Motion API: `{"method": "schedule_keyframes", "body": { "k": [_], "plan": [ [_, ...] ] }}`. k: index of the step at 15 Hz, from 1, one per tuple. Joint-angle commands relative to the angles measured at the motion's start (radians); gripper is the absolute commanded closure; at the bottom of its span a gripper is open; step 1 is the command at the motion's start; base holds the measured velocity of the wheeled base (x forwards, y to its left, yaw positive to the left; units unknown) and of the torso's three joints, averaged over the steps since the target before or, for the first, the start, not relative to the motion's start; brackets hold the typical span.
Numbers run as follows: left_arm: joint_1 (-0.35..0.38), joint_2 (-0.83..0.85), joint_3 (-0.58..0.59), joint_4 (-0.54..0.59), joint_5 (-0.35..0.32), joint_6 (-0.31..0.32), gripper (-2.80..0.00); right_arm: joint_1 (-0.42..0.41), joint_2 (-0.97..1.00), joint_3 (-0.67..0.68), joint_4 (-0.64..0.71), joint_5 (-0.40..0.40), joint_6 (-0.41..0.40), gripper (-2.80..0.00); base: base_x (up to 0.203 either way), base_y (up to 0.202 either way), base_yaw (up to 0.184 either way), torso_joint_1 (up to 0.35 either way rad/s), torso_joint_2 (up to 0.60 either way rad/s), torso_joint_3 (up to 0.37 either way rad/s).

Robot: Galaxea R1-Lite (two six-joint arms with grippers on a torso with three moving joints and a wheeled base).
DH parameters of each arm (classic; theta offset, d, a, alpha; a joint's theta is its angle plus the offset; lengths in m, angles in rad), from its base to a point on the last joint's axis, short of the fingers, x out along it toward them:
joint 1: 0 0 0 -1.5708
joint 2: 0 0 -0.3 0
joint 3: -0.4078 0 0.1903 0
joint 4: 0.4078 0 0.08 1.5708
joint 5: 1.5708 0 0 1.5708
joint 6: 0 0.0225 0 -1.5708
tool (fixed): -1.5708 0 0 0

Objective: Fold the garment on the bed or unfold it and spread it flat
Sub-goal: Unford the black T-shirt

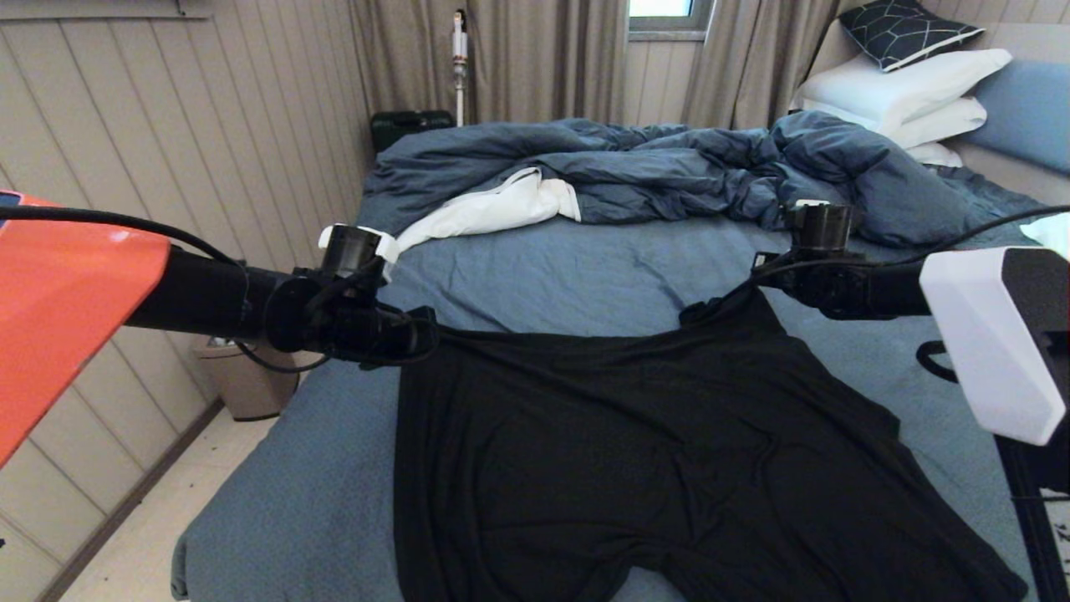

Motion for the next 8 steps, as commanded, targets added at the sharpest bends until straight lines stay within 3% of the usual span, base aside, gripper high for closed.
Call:
{"method": "schedule_keyframes", "body": {
  "k": [1, 2, 4, 6, 8],
  "plan": [
    [0.015, -0.02, -0.001, 0.001, -0.001, 0.0, 0.0, -0.004, -0.073, 0.014, 0.052, 0.003, 0.024, -2.8, 0.0, 0.0, 0.0, 0.0, 0.0, 0.0],
    [0.032, -0.038, -0.001, 0.002, -0.008, 0.004, 0.0, -0.01, -0.112, 0.027, 0.133, 0.024, 0.054, 0.0, 0.0, 0.0, 0.0, 0.0, 0.0, 0.0],
    [0.039, -0.063, 0.004, 0.023, -0.012, 0.038, 0.0, -0.041, -0.185, 0.056, 0.369, 0.162, 0.087, 0.0, 0.0, 0.0, 0.0, 0.0, 0.0, 0.0],
    [0.039, -0.065, 0.006, 0.039, -0.016, 0.074, 0.0, -0.088, -0.22, 0.031, 0.624, 0.369, 0.1, 0.0, 0.0, 0.0, 0.0, 0.0, 0.0, 0.0],
    [0.048, -0.045, 0.003, 0.033, -0.017, 0.074, 0.0, -0.136, -0.193, 0.006, 0.674, 0.424, 0.103, 0.0, 0.0, 0.0, 0.0, 0.0, 0.0, 0.0]
  ]
}}
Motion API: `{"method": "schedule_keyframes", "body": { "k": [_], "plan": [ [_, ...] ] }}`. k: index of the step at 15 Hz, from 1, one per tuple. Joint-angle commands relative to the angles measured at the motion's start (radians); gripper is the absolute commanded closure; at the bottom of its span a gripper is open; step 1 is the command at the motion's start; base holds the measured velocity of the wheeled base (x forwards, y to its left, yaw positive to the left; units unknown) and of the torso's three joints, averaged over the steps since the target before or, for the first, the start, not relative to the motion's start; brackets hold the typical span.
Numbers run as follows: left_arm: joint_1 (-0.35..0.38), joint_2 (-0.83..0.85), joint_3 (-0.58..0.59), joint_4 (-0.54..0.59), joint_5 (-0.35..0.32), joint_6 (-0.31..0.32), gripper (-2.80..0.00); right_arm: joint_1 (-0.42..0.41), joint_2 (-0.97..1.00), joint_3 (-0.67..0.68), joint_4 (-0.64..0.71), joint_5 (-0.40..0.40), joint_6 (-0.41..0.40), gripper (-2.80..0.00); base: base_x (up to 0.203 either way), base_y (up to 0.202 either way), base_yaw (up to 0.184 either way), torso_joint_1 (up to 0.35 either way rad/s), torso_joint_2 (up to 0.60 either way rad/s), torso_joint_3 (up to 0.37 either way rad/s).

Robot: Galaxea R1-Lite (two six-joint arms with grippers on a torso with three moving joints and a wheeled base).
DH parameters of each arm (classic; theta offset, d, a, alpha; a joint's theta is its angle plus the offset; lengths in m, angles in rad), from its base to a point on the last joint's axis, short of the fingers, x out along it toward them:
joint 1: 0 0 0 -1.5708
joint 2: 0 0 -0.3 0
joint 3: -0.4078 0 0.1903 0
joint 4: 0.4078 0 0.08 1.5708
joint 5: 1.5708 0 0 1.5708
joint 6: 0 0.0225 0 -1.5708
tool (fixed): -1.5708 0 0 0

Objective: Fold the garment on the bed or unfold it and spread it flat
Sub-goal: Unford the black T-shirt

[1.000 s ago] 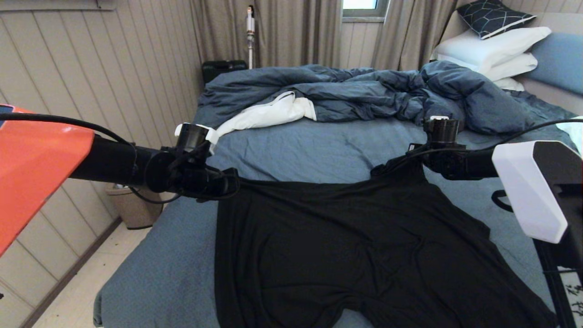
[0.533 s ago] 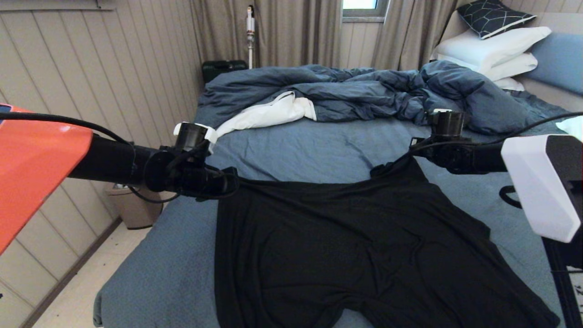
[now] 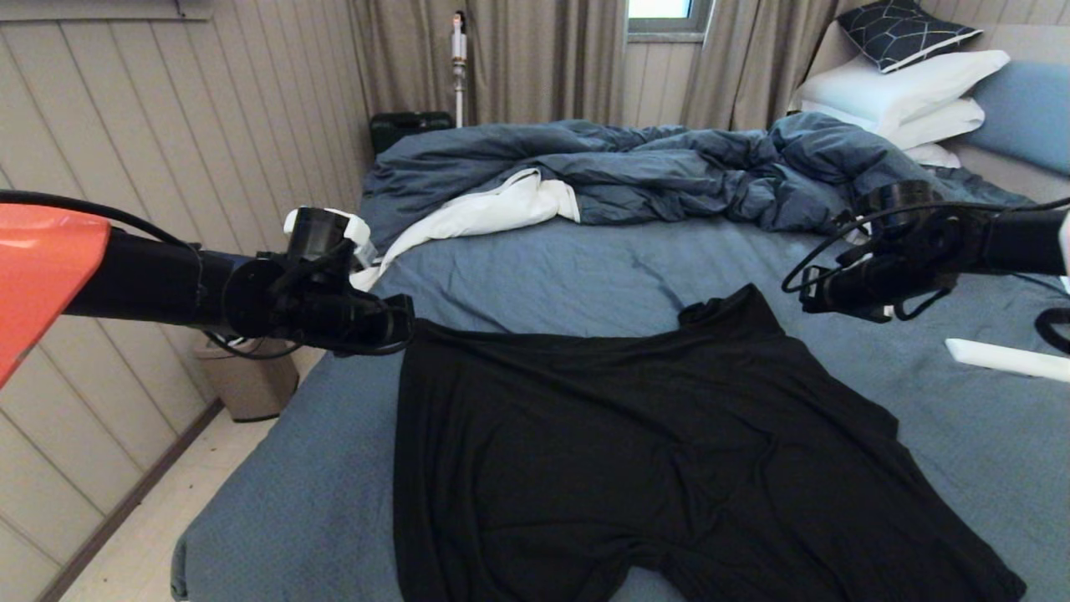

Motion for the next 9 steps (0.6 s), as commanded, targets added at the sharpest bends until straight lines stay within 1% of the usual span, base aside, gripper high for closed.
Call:
{"method": "schedule_keyframes", "body": {
  "k": [1, 4, 7, 8, 9],
  "plan": [
    [0.006, 0.023, -0.004, -0.013, -0.001, -0.003, 0.0, -0.022, 0.009, -0.009, 0.026, 0.013, -0.002, 0.0, 0.0, 0.0, 0.0, 0.0, 0.0, 0.0],
    [0.024, 0.097, -0.007, -0.11, -0.002, 0.001, 0.0, -0.021, 0.027, -0.01, 0.025, 0.014, -0.006, 0.0, 0.0, 0.0, 0.0, 0.0, 0.0, 0.0],
    [0.041, 0.157, -0.038, -0.131, 0.0, 0.006, 0.0, -0.019, 0.035, -0.01, 0.022, 0.011, -0.008, 0.0, 0.0, 0.0, 0.0, 0.0, 0.0, 0.0],
    [0.046, 0.171, -0.048, -0.133, 0.0, 0.019, 0.0, -0.021, 0.046, -0.01, 0.012, 0.011, -0.008, 0.0, 0.0, 0.0, 0.0, 0.0, 0.0, 0.0],
    [0.052, 0.185, -0.058, -0.136, -0.001, 0.026, 0.0, -0.022, 0.055, -0.01, -0.004, 0.012, -0.004, -2.8, 0.0, 0.0, 0.0, 0.0, 0.0, 0.0]
  ]
}}
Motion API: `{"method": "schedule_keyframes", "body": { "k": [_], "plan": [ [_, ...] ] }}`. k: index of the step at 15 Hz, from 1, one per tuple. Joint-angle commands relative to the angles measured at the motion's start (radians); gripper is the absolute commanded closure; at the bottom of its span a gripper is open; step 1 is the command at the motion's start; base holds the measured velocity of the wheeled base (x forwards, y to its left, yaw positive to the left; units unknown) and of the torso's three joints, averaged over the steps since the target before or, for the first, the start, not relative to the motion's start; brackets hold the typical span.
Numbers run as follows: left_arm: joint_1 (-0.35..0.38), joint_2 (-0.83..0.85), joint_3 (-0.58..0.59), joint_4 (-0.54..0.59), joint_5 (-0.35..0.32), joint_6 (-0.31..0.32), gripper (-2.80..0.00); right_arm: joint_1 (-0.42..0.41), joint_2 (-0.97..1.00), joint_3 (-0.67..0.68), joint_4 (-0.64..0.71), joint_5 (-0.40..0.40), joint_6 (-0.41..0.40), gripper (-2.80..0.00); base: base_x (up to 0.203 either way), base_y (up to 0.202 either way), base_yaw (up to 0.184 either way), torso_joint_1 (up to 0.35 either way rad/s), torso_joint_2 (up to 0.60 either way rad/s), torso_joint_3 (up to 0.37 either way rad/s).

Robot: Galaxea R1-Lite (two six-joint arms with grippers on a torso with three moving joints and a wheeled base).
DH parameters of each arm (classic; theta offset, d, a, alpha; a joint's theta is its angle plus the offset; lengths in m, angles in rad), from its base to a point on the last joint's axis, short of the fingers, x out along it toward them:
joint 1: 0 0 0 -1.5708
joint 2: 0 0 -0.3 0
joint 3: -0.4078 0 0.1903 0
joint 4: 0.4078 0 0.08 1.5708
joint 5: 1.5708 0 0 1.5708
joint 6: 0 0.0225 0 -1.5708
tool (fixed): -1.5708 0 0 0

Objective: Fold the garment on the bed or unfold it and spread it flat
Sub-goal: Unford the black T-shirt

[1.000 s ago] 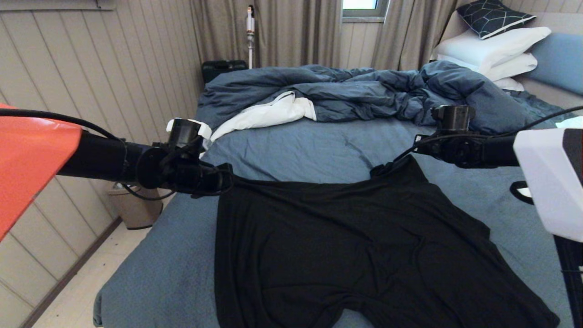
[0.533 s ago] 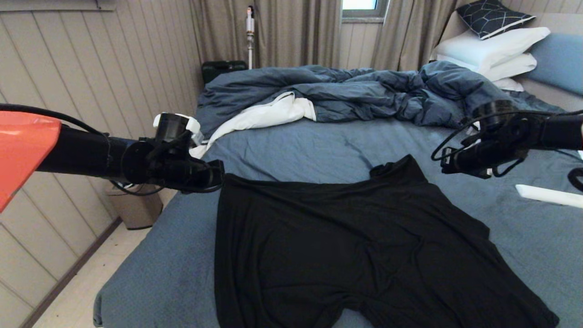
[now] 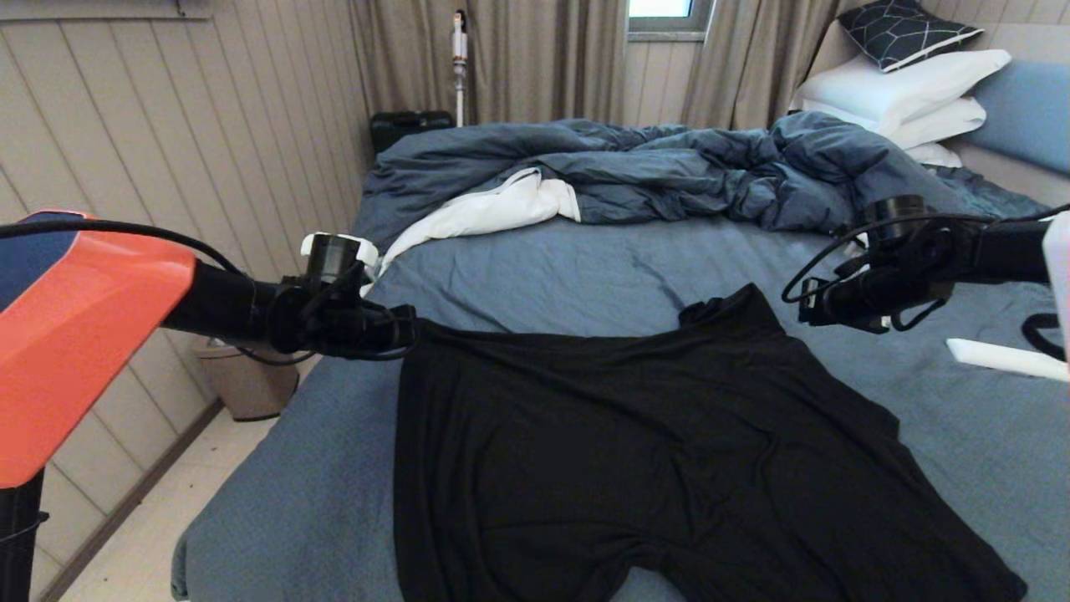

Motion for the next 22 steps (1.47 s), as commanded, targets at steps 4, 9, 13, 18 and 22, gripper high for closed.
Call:
{"method": "schedule_keyframes", "body": {
  "k": [4, 9, 13, 18, 22],
  "plan": [
    [0.006, 0.052, -0.024, -0.014, -0.002, -0.001, 0.0, 0.001, 0.037, 0.0, -0.023, 0.0, 0.0, -2.8, 0.0, 0.0, 0.0, 0.0, 0.0, 0.0],
    [0.006, 0.052, -0.033, -0.006, -0.001, -0.002, -2.8, 0.006, 0.054, 0.002, -0.04, -0.002, -0.004, -2.8, 0.0, 0.0, 0.0, 0.0, 0.0, 0.0],
    [0.002, 0.059, -0.027, -0.012, -0.003, -0.001, -2.8, 0.008, 0.061, 0.005, -0.038, 0.001, -0.003, -2.8, 0.0, 0.0, 0.0, 0.0, 0.0, 0.0],
    [-0.001, 0.095, -0.036, -0.014, -0.003, -0.004, -2.8, 0.012, 0.081, 0.009, -0.041, 0.001, -0.001, -2.8, 0.0, 0.0, 0.0, 0.0, 0.0, 0.0],
    [-0.007, 0.108, -0.039, -0.014, -0.004, -0.006, -2.8, 0.014, 0.108, 0.008, -0.041, 0.003, -0.001, -2.8, 0.0, 0.0, 0.0, 0.0, 0.0, 0.0]
  ]
}}
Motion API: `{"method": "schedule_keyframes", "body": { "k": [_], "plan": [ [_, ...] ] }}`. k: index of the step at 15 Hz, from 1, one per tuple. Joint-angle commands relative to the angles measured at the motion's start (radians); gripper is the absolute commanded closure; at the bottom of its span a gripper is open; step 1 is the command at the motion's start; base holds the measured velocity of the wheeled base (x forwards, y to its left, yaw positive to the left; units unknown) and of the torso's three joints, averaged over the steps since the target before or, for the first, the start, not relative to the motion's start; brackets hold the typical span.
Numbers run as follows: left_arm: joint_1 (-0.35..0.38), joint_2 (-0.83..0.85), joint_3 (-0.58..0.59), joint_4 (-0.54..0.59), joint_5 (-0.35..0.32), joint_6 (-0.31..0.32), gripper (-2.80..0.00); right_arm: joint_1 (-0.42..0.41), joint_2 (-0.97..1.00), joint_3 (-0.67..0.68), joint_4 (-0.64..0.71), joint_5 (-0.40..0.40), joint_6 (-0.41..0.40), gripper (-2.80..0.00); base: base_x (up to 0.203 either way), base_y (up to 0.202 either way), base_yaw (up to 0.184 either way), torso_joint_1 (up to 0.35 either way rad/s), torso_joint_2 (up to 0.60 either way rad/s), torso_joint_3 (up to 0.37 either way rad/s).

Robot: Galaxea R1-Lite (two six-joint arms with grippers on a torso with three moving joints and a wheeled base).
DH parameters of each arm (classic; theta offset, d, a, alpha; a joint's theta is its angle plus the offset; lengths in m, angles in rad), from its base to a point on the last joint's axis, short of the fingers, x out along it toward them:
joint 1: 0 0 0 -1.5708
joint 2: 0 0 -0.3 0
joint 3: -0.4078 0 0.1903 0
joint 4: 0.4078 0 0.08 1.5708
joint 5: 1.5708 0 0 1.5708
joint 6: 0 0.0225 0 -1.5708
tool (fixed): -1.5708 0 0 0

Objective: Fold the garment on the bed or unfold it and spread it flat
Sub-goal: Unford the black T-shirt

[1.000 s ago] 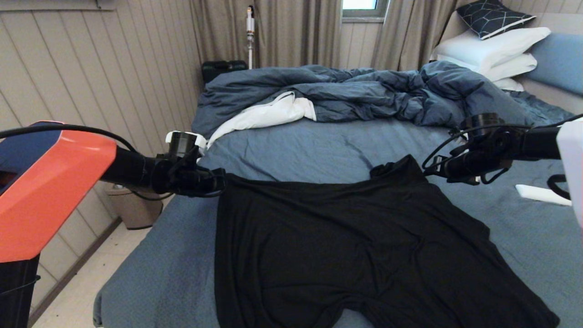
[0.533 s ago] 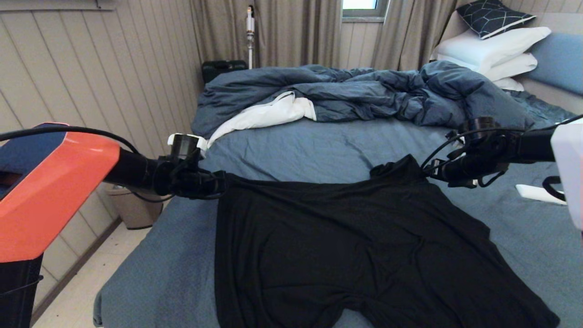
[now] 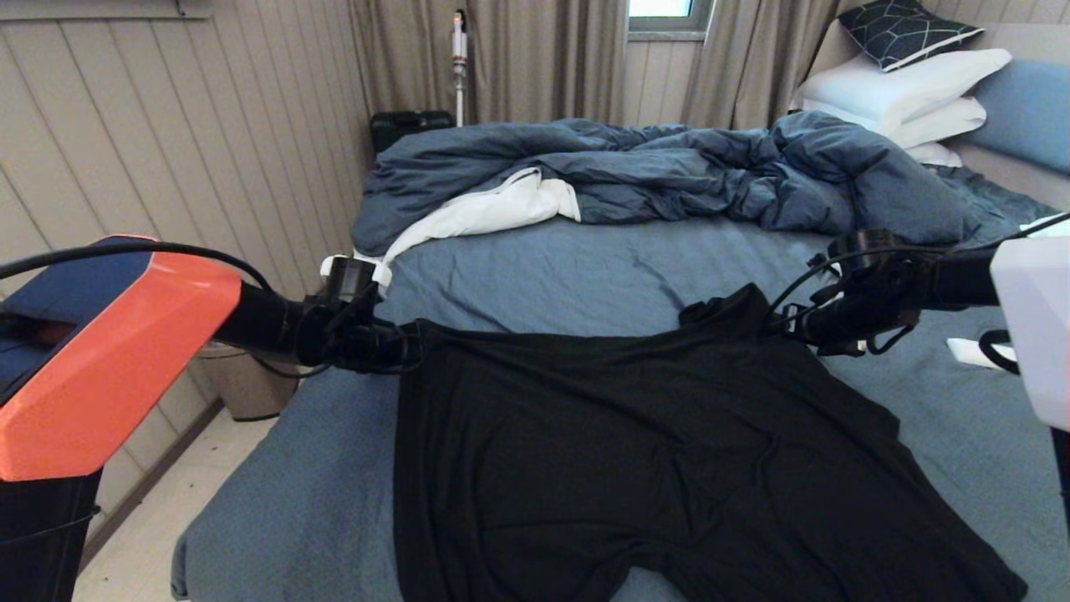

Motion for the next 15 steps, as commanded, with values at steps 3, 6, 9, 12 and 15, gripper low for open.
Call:
{"method": "schedule_keyframes", "body": {
  "k": [3, 6, 9, 12, 15],
  "plan": [
    [-0.012, 0.017, -0.015, 0.001, -0.003, -0.003, -2.8, 0.009, 0.016, -0.004, 0.0, -0.001, 0.0, -2.8, 0.0, 0.0, 0.0, 0.0, 0.0, 0.0],
    [-0.021, 0.021, -0.021, 0.001, -0.003, -0.004, -2.8, 0.011, 0.016, -0.005, -0.003, 0.001, 0.002, 0.0, 0.0, 0.0, 0.0, 0.0, 0.0, 0.0],
    [-0.03, 0.024, -0.019, 0.001, -0.003, -0.004, -2.8, 0.011, 0.018, -0.004, -0.004, -0.002, 0.0, 0.0, 0.0, 0.0, 0.0, 0.0, 0.0, 0.0],
    [-0.03, 0.022, -0.019, 0.001, -0.001, -0.004, -2.8, 0.011, 0.024, -0.004, -0.004, -0.002, 0.0, 0.0, 0.0, 0.0, 0.0, 0.0, 0.0, 0.0],
    [-0.03, 0.027, -0.018, 0.0, 0.0, -0.003, -2.8, 0.009, 0.025, -0.004, -0.004, -0.002, -0.001, 0.0, 0.0, 0.0, 0.0, 0.0, 0.0, 0.0]
  ]
}}
